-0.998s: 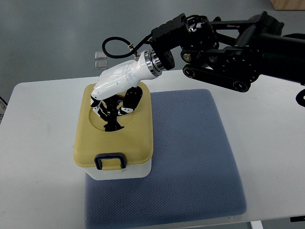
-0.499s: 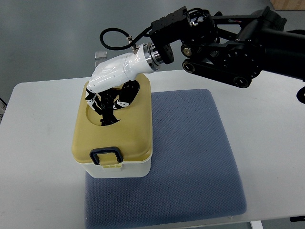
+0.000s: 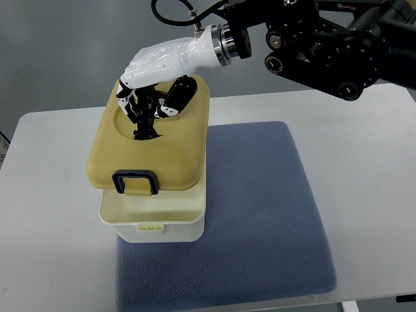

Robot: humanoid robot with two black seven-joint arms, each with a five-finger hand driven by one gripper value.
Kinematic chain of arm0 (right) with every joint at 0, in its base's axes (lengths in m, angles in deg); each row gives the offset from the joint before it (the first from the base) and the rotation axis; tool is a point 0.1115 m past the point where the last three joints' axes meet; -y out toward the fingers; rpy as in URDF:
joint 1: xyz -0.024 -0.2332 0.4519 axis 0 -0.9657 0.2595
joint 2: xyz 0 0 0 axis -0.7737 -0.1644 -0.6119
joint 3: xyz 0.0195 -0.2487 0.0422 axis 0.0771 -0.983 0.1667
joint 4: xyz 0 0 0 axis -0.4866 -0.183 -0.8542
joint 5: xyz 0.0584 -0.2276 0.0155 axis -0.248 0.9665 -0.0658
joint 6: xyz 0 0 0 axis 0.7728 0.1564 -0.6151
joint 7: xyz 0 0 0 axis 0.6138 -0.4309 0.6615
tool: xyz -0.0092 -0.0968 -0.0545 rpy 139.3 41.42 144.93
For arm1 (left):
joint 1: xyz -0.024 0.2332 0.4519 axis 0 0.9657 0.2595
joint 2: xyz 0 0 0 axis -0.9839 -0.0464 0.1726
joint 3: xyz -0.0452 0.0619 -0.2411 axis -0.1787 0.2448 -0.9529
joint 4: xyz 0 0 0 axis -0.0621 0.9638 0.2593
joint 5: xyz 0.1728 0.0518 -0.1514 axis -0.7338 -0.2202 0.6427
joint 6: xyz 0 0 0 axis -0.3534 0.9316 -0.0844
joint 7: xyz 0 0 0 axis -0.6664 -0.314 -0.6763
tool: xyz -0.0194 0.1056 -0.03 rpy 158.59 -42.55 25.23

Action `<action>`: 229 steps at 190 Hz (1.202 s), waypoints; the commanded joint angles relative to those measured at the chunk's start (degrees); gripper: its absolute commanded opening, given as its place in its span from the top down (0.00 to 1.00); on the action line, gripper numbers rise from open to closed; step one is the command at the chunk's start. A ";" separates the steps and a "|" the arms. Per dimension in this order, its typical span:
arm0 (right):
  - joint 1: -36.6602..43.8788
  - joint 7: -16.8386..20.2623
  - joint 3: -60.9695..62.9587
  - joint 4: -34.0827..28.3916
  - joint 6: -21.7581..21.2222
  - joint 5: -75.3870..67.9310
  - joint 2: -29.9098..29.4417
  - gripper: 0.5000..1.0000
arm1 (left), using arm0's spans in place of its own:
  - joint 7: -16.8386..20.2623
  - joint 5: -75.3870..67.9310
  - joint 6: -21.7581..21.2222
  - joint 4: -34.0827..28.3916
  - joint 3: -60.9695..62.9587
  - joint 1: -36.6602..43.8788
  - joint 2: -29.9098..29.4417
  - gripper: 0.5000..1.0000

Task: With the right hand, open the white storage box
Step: 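Lift the yellow lid off the box and carry it toward the right arm, then lower the yellow lid onto the mat beside the box and release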

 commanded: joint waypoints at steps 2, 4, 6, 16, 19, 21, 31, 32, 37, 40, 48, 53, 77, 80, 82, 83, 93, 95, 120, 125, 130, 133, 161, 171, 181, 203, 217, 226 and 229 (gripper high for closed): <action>-0.37 0.00 0.11 0.25 0.19 -0.21 3.54 1.00 | 0.00 0.00 0.00 0.00 0.00 0.02 0.00 0.00; -0.45 0.00 0.11 0.25 0.28 -0.29 3.98 1.00 | 0.00 0.00 0.00 0.00 0.00 0.03 0.00 0.00; -0.54 0.00 0.11 0.34 0.28 -0.38 4.42 1.00 | 0.00 0.00 0.00 0.00 0.00 -0.06 0.00 0.00; -1.07 0.00 0.81 0.43 0.28 -1.00 6.01 1.00 | 0.00 0.00 0.00 0.00 0.00 0.03 0.00 0.00; -1.51 0.00 1.25 0.43 0.37 -1.35 6.79 1.00 | 0.00 0.00 0.00 0.00 0.00 -0.06 0.00 0.00; -1.77 0.00 1.43 0.51 0.37 -1.44 7.23 1.00 | 0.00 0.00 0.00 0.00 0.00 0.02 0.00 0.00; -3.36 0.00 2.31 0.69 0.81 -1.88 8.91 1.00 | 0.00 0.00 0.00 0.00 0.00 0.03 0.00 0.00; -3.70 0.00 2.57 0.78 0.98 -1.96 9.43 1.00 | 0.00 0.00 0.00 0.00 0.00 0.03 0.00 0.00; -4.50 0.00 2.92 0.95 1.33 -1.97 10.31 1.00 | 0.00 0.00 0.00 0.00 0.00 0.02 0.00 0.00; -4.94 0.00 3.19 0.95 1.51 -1.97 10.84 1.00 | 0.00 0.00 0.00 0.00 0.00 0.03 0.00 0.00; -6.52 0.00 3.89 1.31 2.39 -1.97 12.95 1.00 | 0.00 0.00 0.00 0.00 0.00 0.03 0.00 0.00; -7.92 0.00 4.33 1.48 3.18 -1.97 14.70 1.00 | 0.00 0.00 0.00 0.00 0.00 0.03 0.00 0.00; -13.37 0.00 6.09 1.75 6.95 -2.05 20.33 1.00 | 0.00 0.00 0.00 0.09 0.00 -0.06 0.00 0.00; -13.99 0.00 6.35 1.75 7.40 -2.14 20.77 1.00 | 0.00 0.00 0.00 0.00 0.00 0.03 0.00 0.00; -14.61 0.00 6.62 1.75 7.84 -2.23 21.21 1.00 | 0.00 0.00 0.00 0.00 0.00 0.03 0.00 0.00; -15.30 0.00 6.96 1.83 8.19 -2.23 21.65 1.00 | 0.00 0.00 0.00 0.00 0.00 -0.06 0.00 0.00; -18.03 0.00 8.20 1.83 9.51 -2.32 22.88 1.00 | 0.00 0.00 0.00 0.00 0.00 0.03 0.00 0.00; -18.74 0.00 8.55 1.83 9.86 -2.41 23.14 1.00 | 0.00 0.00 0.00 0.00 0.00 -0.06 0.00 0.00; -26.03 0.00 10.48 2.27 13.20 -2.32 25.52 1.00 | 0.00 0.00 0.00 0.00 0.00 -0.06 0.00 0.00; -27.26 0.00 10.57 2.45 14.16 -2.32 25.69 1.00 | 0.00 0.00 0.00 0.00 0.00 -0.06 0.00 0.00; -27.97 0.00 10.57 2.45 14.87 -2.41 25.78 1.00 | 0.00 0.00 0.00 0.00 0.00 0.03 0.00 0.00; -28.75 0.00 10.48 2.45 15.48 -2.41 25.78 1.00 | 0.00 0.00 0.00 0.00 0.00 0.03 0.00 0.00; -32.45 0.00 10.31 2.45 17.86 -2.41 25.61 1.00 | 0.00 0.00 0.00 0.00 0.00 0.03 0.00 0.00; -33.50 0.00 10.22 2.45 18.12 -2.41 25.17 1.00 | 0.00 0.00 0.00 0.00 0.00 -0.06 0.00 0.00; -34.56 0.00 9.96 2.36 18.47 -2.41 24.55 1.00 | 0.00 0.00 0.00 0.00 0.00 0.03 0.00 0.00; -35.70 0.00 9.69 2.36 18.74 -2.14 22.44 1.00 | 0.00 0.00 0.00 0.00 0.00 0.03 0.00 0.00; -36.32 0.00 9.60 2.27 18.74 -2.05 21.21 1.00 | 0.00 0.00 0.00 0.00 0.00 0.03 0.00 0.00; -36.58 0.00 9.52 2.36 18.74 -1.97 20.42 1.00 | 0.00 0.00 0.00 0.00 0.00 0.03 0.00 0.00; -36.67 0.00 9.52 2.27 18.74 -1.79 20.07 1.00 | 0.00 0.00 0.00 0.00 0.00 0.02 0.00 0.00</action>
